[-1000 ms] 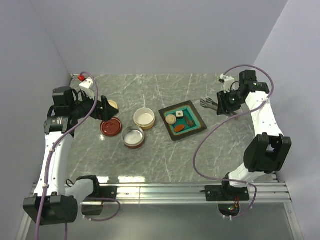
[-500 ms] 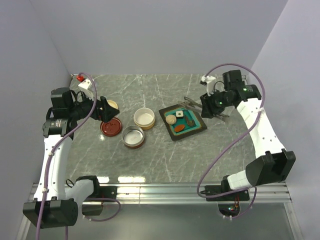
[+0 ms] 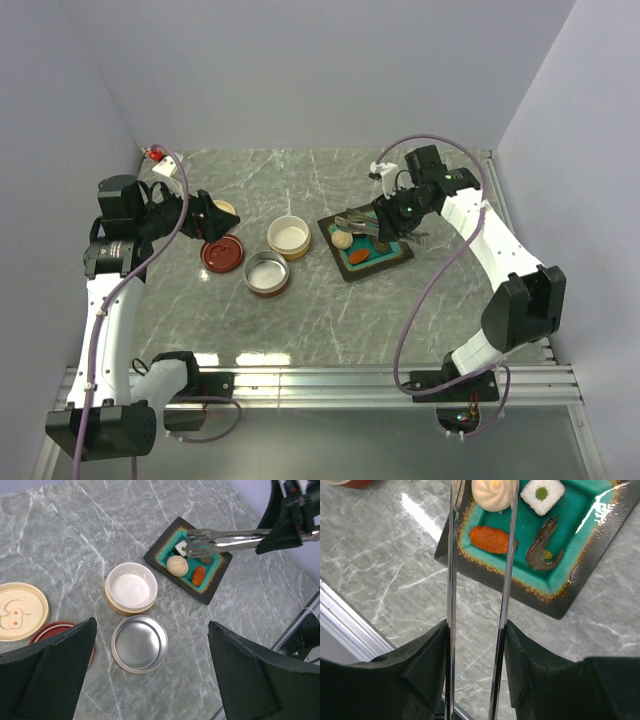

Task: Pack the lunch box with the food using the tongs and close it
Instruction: Pick up the food using the clamp

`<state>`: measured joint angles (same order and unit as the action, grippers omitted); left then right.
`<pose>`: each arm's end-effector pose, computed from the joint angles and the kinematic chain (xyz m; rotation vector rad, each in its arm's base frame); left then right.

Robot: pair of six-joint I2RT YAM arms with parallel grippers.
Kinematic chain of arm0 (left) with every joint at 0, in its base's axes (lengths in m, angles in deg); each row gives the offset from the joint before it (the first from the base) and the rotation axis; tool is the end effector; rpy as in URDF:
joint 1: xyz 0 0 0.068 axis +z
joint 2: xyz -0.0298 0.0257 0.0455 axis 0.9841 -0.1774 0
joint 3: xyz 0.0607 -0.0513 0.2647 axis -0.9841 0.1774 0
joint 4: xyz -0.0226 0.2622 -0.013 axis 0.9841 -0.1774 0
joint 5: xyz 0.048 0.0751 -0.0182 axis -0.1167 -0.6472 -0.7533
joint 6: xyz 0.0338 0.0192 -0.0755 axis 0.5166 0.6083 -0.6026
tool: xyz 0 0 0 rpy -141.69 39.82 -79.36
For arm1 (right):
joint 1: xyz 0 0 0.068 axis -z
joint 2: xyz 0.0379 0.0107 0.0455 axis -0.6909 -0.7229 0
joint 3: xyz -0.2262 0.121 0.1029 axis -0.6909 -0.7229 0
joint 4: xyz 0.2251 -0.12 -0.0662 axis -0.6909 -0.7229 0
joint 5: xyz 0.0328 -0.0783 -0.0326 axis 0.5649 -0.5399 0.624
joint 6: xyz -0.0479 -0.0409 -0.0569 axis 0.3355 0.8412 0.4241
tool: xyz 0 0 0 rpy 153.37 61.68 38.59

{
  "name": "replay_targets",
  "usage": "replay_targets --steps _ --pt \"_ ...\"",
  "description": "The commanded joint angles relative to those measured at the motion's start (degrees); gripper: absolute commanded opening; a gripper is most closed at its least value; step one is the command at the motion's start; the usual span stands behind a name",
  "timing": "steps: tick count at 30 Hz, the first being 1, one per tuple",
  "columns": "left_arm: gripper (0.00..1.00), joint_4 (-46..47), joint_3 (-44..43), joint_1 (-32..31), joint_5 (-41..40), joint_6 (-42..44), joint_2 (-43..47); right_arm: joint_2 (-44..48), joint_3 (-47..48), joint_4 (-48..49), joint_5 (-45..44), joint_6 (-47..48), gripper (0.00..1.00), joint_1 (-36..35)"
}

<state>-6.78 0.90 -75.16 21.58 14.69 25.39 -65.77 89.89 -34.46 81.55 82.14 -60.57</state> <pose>0.2270 -0.0349 0.3787 0.3881 1.8850 -0.7516 0.3077 0.1255 0.2960 -0.9947 2.3884 0.5286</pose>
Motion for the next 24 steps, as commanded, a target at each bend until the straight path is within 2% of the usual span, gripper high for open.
replay_targets --steps 1,24 --pt "0.99 2.6 -1.3 -0.2 1.2 -0.9 1.2 -1.1 0.5 2.7 0.1 -1.3 0.52 -0.5" --pt "0.99 2.9 -1.6 -0.2 0.1 1.2 1.1 -5.8 -2.9 5.1 1.2 -3.7 0.5 -0.8"
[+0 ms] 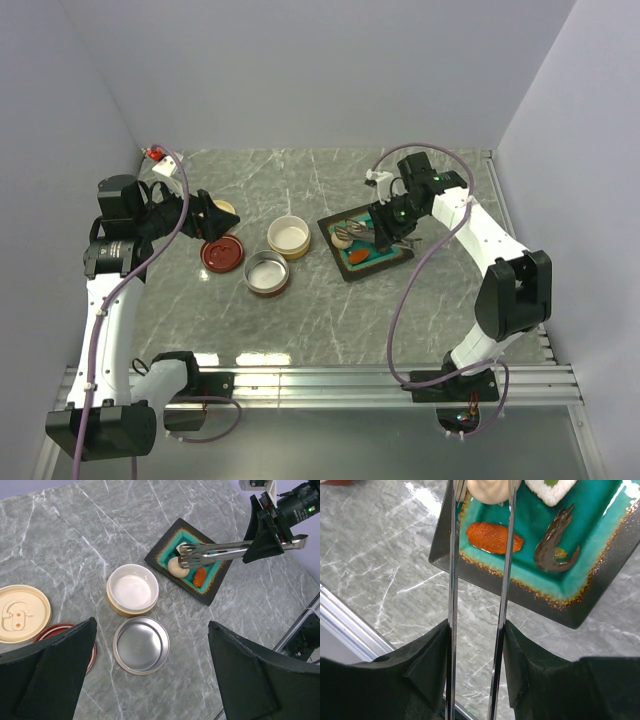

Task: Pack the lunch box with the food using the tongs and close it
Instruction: Pick up the food using the clamp

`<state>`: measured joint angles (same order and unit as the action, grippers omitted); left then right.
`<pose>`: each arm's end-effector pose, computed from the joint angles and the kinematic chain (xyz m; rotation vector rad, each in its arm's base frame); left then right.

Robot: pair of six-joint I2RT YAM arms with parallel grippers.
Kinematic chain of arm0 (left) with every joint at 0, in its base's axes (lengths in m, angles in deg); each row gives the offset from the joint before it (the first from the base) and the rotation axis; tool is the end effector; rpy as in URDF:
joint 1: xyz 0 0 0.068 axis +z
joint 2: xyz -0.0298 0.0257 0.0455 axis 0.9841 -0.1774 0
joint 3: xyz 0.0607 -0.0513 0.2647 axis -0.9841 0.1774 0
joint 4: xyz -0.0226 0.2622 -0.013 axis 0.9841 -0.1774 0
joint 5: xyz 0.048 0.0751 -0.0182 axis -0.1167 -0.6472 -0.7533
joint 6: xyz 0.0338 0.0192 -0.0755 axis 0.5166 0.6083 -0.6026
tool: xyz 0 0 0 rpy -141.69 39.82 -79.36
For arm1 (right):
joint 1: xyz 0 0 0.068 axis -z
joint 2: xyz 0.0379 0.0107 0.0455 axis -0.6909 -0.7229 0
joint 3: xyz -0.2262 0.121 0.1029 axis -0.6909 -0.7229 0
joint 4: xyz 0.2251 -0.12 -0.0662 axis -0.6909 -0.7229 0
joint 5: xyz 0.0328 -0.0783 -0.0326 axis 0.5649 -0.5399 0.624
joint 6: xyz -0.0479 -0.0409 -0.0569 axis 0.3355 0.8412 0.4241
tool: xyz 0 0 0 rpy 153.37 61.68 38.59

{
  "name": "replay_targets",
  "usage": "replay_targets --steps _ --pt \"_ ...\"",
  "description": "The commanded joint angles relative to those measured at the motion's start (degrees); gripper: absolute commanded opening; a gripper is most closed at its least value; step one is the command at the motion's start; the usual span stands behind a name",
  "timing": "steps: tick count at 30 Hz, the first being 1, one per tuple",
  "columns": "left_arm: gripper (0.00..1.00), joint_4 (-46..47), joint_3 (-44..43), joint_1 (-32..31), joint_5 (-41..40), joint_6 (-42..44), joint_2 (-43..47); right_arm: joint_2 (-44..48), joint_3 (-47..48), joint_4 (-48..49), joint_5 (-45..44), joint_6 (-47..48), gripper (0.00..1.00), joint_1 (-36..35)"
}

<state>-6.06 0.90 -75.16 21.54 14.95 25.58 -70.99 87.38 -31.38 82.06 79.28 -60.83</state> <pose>0.2268 -0.0348 0.3809 0.3975 1.8695 -0.7416 0.3232 0.1324 0.2566 -0.9494 2.4946 0.5789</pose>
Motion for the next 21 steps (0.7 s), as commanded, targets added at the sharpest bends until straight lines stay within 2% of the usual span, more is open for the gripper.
replay_targets --steps 1,5,12,21 --pt "0.99 2.2 -1.7 -0.1 0.1 1.0 0.9 -0.8 -0.4 2.1 0.5 -0.9 0.51 -0.6" --pt "0.99 2.0 -1.5 -0.2 -0.1 1.4 1.0 -1.1 -0.5 2.3 0.0 -1.0 0.51 -0.5" --pt "1.0 2.2 -1.3 -0.2 -0.1 1.5 1.4 -1.8 0.0 2.1 1.0 -1.4 0.58 -0.7" --pt "0.99 2.3 -0.7 -0.2 -0.3 1.6 1.7 -0.5 0.4 2.5 1.0 -1.6 0.58 -0.5"
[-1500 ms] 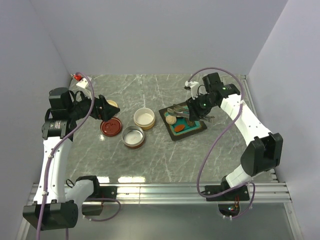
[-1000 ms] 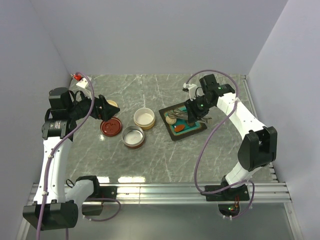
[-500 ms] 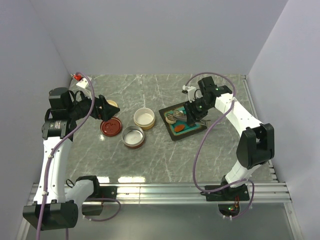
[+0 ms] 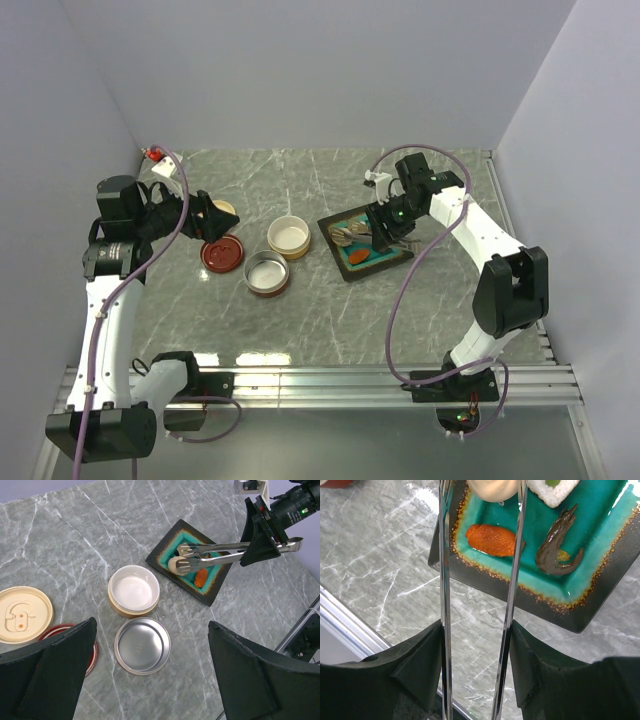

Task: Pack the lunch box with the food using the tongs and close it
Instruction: Pick up the food using the clamp

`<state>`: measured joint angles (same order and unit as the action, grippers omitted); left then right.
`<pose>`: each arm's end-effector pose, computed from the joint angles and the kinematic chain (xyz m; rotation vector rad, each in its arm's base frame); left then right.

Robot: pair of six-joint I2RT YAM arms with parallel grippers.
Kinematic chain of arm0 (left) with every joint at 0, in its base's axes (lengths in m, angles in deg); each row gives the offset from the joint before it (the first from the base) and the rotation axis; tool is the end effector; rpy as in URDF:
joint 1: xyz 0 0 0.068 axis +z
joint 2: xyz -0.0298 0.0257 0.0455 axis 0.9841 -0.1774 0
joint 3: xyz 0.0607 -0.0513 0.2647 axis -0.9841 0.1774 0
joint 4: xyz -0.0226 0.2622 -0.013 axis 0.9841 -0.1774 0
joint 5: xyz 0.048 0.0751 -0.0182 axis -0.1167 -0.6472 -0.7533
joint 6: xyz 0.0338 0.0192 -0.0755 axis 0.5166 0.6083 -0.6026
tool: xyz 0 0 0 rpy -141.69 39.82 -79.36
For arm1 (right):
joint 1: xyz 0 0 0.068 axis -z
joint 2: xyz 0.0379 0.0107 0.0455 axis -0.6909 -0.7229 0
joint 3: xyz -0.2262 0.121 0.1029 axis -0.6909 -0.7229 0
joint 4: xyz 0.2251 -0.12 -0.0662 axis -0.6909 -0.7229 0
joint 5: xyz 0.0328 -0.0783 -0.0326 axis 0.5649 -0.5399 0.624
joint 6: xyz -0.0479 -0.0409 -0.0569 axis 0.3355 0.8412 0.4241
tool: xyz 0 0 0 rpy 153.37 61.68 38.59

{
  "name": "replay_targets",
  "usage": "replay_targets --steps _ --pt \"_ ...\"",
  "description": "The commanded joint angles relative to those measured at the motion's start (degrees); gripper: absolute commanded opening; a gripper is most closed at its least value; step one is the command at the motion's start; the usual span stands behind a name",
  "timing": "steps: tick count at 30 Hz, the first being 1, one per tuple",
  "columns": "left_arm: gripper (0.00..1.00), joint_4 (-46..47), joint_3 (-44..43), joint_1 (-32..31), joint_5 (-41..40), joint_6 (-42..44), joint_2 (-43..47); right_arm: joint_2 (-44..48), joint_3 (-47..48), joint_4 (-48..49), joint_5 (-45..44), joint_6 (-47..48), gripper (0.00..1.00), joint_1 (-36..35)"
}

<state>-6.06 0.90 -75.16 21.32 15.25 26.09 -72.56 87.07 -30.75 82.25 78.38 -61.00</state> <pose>0.2246 -0.0348 0.3826 0.4028 1.8608 -0.7309 0.3270 0.1349 0.2466 -0.9360 2.5238 0.5942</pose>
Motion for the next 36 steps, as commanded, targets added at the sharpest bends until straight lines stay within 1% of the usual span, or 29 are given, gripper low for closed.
replay_targets --steps 1,14,32,36 --pt "0.99 2.3 -0.7 -0.2 -0.1 1.4 1.1 1.0 1.0 1.7 0.8 -0.7 0.58 -0.5" --pt "0.99 2.4 -0.3 -0.2 0.1 1.3 1.3 1.9 4.7 0.7 1.1 -0.8 0.57 -0.4" --pt "0.99 2.6 0.4 -0.1 -0.6 1.2 0.7 -6.2 8.7 -1.8 -0.7 4.6 0.57 -0.4" --pt "0.99 2.6 0.3 -0.2 -0.9 1.2 0.6 -6.0 7.7 -2.0 -0.4 5.1 0.57 -0.5"
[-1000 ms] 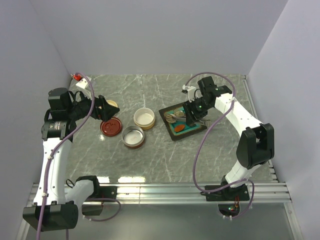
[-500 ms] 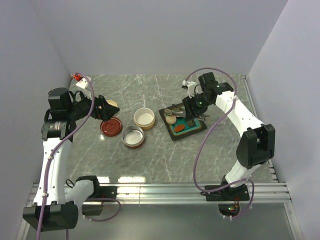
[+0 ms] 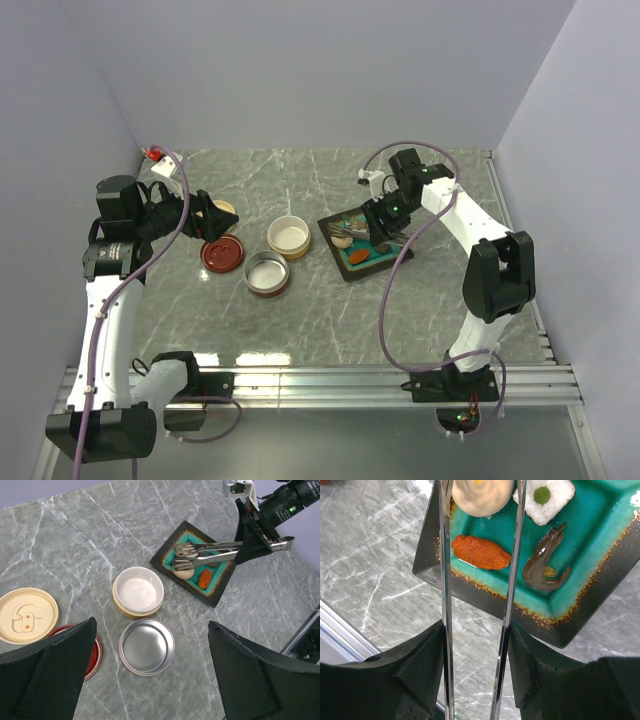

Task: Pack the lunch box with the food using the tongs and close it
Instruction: Pick up the food using the clamp

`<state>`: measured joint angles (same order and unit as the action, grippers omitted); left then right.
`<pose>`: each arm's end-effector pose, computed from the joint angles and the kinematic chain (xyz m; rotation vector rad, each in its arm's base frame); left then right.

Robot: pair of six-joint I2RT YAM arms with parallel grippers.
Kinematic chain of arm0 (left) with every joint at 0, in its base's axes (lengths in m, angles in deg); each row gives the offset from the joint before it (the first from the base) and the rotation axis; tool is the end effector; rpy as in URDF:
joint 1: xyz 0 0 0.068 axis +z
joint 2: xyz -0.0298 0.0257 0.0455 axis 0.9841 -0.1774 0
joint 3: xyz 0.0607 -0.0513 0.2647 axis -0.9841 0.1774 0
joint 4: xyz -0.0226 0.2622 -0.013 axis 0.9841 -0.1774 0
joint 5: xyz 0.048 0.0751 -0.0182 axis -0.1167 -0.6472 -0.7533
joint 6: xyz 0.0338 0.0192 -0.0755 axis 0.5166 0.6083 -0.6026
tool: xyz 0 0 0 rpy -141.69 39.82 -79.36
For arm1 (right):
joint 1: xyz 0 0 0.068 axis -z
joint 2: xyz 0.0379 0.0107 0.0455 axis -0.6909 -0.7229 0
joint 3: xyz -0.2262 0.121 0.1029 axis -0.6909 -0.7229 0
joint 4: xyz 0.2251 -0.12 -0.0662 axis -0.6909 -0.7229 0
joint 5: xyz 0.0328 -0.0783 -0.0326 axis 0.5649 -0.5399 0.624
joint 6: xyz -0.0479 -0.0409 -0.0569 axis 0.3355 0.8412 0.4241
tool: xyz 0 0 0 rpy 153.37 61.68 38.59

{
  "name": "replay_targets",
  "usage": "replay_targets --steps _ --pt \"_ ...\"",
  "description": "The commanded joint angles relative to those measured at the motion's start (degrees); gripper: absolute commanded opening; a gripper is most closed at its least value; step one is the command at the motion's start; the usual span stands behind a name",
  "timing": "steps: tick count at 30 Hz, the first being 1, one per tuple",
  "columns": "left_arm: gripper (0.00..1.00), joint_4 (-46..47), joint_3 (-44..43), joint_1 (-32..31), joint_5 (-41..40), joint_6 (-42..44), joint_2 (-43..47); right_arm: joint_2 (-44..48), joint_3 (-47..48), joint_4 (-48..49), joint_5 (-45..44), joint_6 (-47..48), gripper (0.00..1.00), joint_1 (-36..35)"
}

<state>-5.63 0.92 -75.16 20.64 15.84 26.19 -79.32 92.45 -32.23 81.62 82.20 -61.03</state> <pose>0.2250 -0.0341 0.3835 0.4074 1.8526 -0.7091 0.3507 0.1417 0.2330 -1.0184 2.5351 0.5721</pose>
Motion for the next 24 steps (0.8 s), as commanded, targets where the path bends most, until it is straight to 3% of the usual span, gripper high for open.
replay_targets --steps 1,11,24 --pt "0.99 2.2 0.2 -0.2 -0.3 0.6 0.3 0.9 2.1 -0.5 0.2 1.5 0.57 -0.3" --pt "1.0 2.8 0.2 -0.2 0.2 -0.2 -0.4 2.8 0.2 1.1 -1.2 0.9 0.63 -0.3" --pt "0.99 2.7 0.1 -0.2 0.3 0.0 -0.2 2.3 0.3 -2.3 -0.3 2.5 0.63 -0.2"
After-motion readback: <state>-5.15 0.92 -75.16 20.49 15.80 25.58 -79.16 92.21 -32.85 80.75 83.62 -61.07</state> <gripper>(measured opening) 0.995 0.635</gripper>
